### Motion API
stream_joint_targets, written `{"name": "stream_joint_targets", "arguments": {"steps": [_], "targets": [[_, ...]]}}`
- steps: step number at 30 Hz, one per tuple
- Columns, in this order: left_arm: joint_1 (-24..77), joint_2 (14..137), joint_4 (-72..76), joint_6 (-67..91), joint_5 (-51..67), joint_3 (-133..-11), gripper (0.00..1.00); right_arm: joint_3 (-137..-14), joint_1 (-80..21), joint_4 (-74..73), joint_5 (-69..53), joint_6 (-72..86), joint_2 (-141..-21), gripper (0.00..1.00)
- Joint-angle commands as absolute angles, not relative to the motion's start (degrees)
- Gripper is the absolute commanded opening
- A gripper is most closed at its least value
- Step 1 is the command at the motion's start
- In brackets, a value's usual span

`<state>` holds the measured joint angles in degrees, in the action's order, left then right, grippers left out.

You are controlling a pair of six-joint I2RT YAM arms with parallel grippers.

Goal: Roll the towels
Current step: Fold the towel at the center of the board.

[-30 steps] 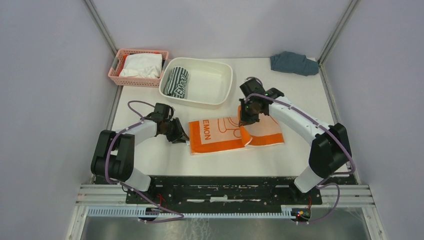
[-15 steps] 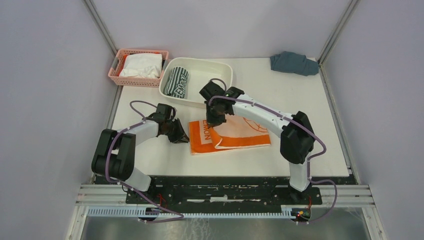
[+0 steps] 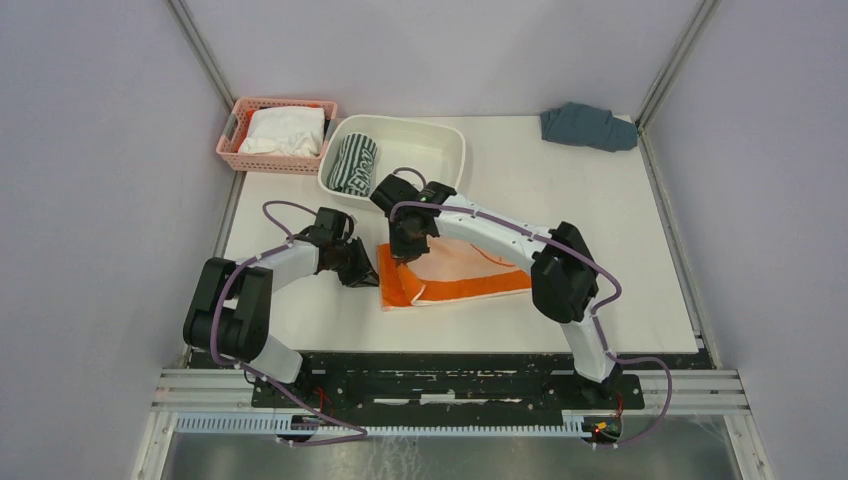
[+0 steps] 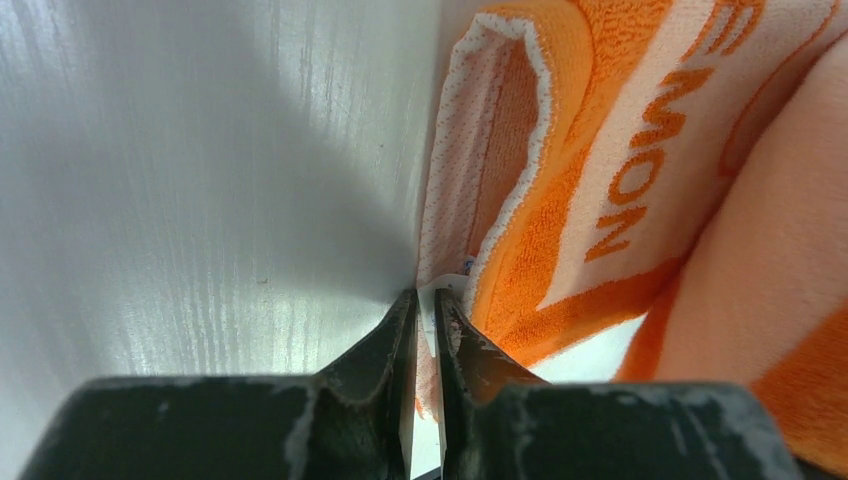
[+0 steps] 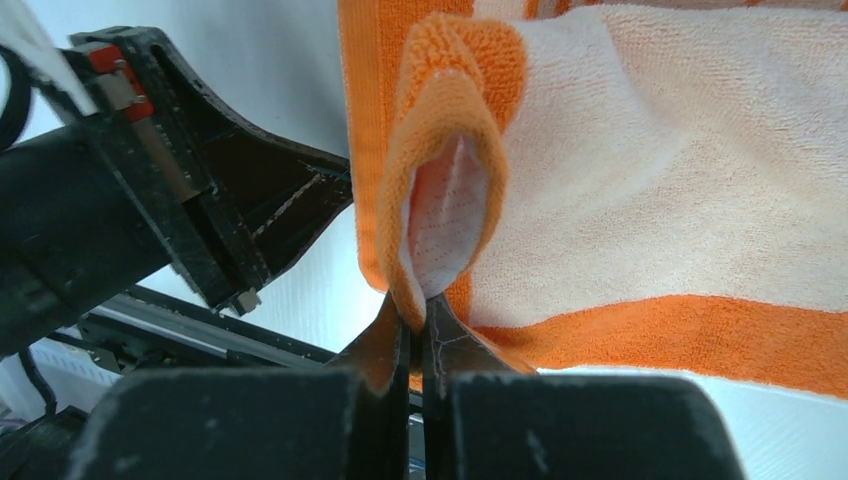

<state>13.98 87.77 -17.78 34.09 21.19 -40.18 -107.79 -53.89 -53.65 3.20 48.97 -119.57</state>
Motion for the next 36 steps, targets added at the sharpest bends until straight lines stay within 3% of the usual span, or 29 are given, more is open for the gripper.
{"name": "stream_joint_targets", "arguments": {"steps": [1,5,11,18,21,24,29,36], "targets": [[14.58,88.33,-16.46,35.68,21.36,-39.81,0.17,-109.7,-54.67,-53.18,4.37,50.39,-122.41,0.02],[14.68,88.03,-16.44,35.79,21.01,-39.56,0.17,-109.25,-54.75,-52.13,5.41,49.9,-125.04,0.06],[14.77,87.44,-17.45,35.53,19.62,-39.87,0.19,-110.23,-54.71,-50.6,0.37,47.18,-125.97,0.25],[14.81,85.86,-20.21,34.52,16.68,-41.13,0.24,-105.6,-53.75,-46.67,-2.59,43.43,-117.64,0.48],[14.76,84.74,-21.67,34.28,15.11,-41.67,0.26,-100.96,-51.97,-44.0,-4.55,42.05,-112.74,0.52],[14.68,82.78,-23.63,34.51,12.12,-42.6,0.31,-93.96,-49.01,-41.25,-4.82,39.75,-106.38,0.54],[14.51,79.29,-25.91,35.63,7.72,-44.47,0.48,-78.54,-39.97,-36.08,-5.77,36.82,-95.41,0.6],[14.34,78.9,-24.95,35.17,11.57,-49.2,0.6,-64.32,-26.98,-33.28,-5.62,29.5,-83.92,0.68]]}}
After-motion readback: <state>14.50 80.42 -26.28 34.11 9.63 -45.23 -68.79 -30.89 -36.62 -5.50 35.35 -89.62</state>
